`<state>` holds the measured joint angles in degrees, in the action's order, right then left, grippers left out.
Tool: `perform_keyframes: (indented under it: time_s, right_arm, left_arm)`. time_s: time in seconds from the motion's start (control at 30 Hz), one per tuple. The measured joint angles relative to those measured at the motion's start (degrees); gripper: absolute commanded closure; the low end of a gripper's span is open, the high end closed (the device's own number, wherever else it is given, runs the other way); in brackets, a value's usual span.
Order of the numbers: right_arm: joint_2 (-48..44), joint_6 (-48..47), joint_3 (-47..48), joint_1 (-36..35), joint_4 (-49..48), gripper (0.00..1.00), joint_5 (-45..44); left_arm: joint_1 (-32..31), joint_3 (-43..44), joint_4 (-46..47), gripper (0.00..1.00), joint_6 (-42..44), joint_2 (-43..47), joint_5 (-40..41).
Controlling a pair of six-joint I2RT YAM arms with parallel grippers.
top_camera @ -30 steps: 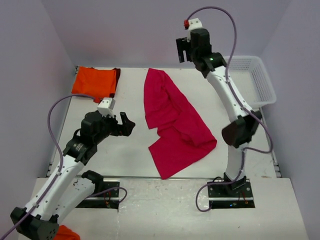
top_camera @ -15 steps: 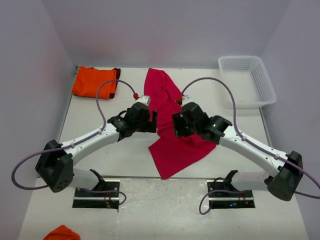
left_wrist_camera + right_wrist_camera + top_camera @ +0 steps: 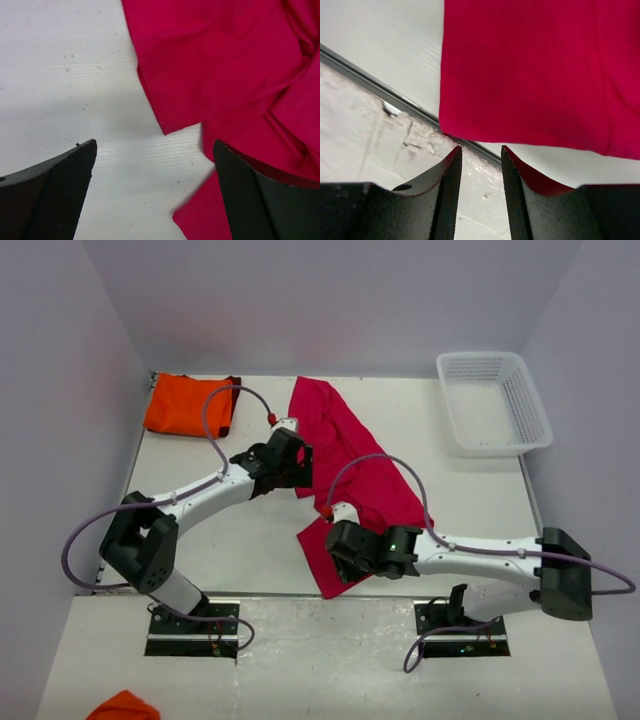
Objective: Fold and stack the t-shirts
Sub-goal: Move the tshirt to the center of the board
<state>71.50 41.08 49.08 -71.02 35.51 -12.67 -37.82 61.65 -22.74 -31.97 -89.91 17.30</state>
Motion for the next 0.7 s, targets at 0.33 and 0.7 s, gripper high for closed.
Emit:
perform_keyframes:
  time_s: [0.33,0.7]
  right_arm:
    - [12.11,3.63,0.96,-5.16,-2.82,0.62,-0.35]
    - [16.96,5.53,2.10,-6.62,-6.51,0.62,-0.22]
  left_arm:
    - [8.09,-0.94,0.00,0.00,0.24,0.81,-4.37]
    - [9.07,-2.51,0.83,0.00,1.11,3.48,-8.11]
